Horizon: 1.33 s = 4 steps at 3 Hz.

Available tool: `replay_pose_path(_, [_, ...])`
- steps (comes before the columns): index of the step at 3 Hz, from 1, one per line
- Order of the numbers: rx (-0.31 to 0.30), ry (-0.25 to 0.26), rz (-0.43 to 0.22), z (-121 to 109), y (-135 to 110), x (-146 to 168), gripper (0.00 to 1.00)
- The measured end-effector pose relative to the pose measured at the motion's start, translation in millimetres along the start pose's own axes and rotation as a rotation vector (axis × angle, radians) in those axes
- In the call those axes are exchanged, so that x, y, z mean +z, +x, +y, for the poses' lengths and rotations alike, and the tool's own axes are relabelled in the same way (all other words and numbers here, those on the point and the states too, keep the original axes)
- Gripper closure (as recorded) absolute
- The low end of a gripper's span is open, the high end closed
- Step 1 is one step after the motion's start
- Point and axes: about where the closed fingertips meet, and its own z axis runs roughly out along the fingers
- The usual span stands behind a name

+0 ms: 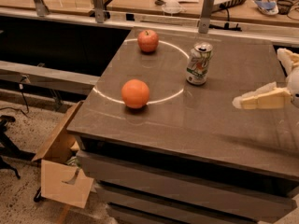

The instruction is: Knock 7up can over

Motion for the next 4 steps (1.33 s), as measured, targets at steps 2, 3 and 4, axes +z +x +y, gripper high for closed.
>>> replay_pose_path(2, [0.053,0.047,-0.135,17,-4,42,0.0])
replay_pose_path(3, [0.137,0.07,-0.189,22,-4,82,0.0])
replay_pose_path(4, [0.17,0.061,-0.2,24,-4,113,0.0])
